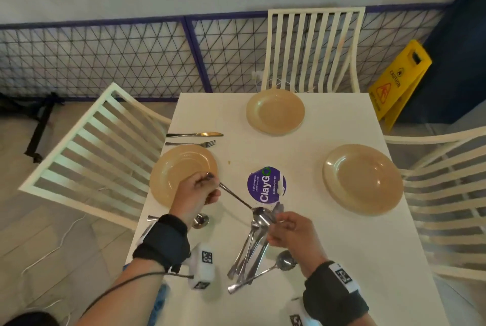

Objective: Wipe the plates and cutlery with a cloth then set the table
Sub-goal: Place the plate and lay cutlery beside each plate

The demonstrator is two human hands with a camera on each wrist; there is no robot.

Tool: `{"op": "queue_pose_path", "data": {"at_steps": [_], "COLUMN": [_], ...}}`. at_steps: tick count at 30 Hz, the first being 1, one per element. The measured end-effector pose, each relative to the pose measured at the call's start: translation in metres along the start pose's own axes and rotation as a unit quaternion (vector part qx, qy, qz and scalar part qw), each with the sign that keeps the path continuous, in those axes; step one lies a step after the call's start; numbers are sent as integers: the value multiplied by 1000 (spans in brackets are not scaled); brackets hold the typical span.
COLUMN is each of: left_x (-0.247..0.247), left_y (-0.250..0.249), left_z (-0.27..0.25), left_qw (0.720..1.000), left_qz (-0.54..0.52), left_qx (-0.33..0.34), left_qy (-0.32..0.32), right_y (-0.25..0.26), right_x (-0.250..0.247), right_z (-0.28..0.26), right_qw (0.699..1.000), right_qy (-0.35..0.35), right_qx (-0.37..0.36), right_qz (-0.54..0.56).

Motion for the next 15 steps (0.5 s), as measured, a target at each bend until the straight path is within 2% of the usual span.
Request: {"op": "queue_pose_path", "data": {"at_steps": [4, 8, 11, 15], "left_x": [13, 30, 45, 65], "left_y": [-30, -44, -59, -83], "left_z": [38, 92, 132, 180], "left_qw": [998, 983, 958, 906], "left_qz": [44, 161, 269, 411], "left_qx": [19, 61, 84, 98], "left_qy": [-40, -67, -49, -33], "right_y": [-5, 0, 11, 25], "right_x": [40, 73, 92, 109], "right_z": [21, 64, 107, 179], "right_qw": [998, 996, 995, 995], "right_qy": [34, 29, 7, -41], "right_qx": [48, 81, 93, 88], "right_qz": [12, 32, 36, 35]}}
Point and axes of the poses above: each hand's wrist, its own z-axis towards the middle knuckle, its own x-axis out of the palm, y = z × x, the point moved 1 cm from there along z, towards the middle knuckle, and after that the axes turned 9 degrees about -x, right-handed, at the moved point
